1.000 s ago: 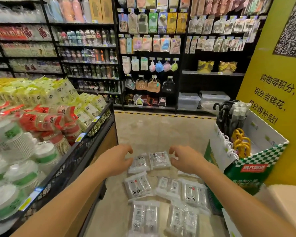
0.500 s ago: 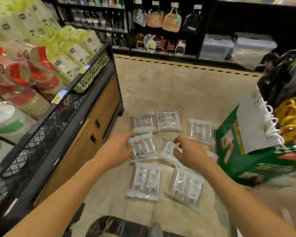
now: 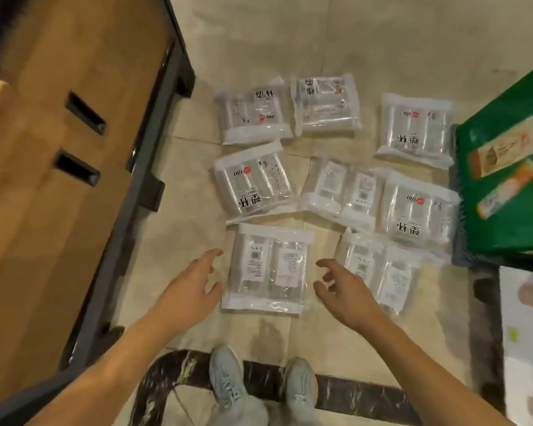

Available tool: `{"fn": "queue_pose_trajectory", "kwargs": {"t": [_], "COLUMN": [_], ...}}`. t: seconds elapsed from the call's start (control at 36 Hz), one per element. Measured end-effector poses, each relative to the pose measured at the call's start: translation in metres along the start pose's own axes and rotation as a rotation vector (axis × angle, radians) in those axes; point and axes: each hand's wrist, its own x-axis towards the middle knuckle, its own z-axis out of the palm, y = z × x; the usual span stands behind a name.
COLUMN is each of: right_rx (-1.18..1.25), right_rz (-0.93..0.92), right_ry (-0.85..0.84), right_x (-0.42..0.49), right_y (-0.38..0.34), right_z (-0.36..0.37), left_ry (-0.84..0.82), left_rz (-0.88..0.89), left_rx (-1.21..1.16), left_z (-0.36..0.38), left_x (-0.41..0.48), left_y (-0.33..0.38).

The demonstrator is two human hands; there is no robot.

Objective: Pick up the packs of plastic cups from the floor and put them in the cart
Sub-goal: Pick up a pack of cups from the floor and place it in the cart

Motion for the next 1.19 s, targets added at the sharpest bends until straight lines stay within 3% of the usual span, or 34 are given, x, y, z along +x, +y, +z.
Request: {"fn": "queue_pose_trajectory", "kwargs": {"t": [0.19, 0.39, 0.64, 0.86, 1.06, 1.19], "right_rx": [0.041, 0.029, 0.13, 0.156, 0.181, 0.191], "right_rz": [0.035, 0.024, -0.092, -0.15, -0.268, -0.368], "right_ry": [0.031, 0.072, 0.171, 0.19, 0.246, 0.279], "right_x": [0.126, 0.223, 0.228, 0.154, 0.038, -0.07], "right_y": [0.089, 0.161, 0.172, 0.059, -0.118, -0.257], "right_z": [0.115, 0.189, 0.201, 0.076, -0.114, -0.25], "left_ry": [-0.148, -0.086, -0.067, 0.043, 0.17, 0.267], "left_rz": [0.002, 0.031, 0.013, 0.057, 0.123, 0.203], "left_rx": [-0.002, -0.06, -0.429, -0.468, -0.441, -0.56], "left_z": [0.121, 0.204, 0.228, 0.09, -0.128, -0.297], "left_x": [0.127, 0.224, 0.227, 0.142, 0.028, -0.089], "left_y": [-0.093, -0.155, -0.155, -0.071, 0.043, 0.132]}}
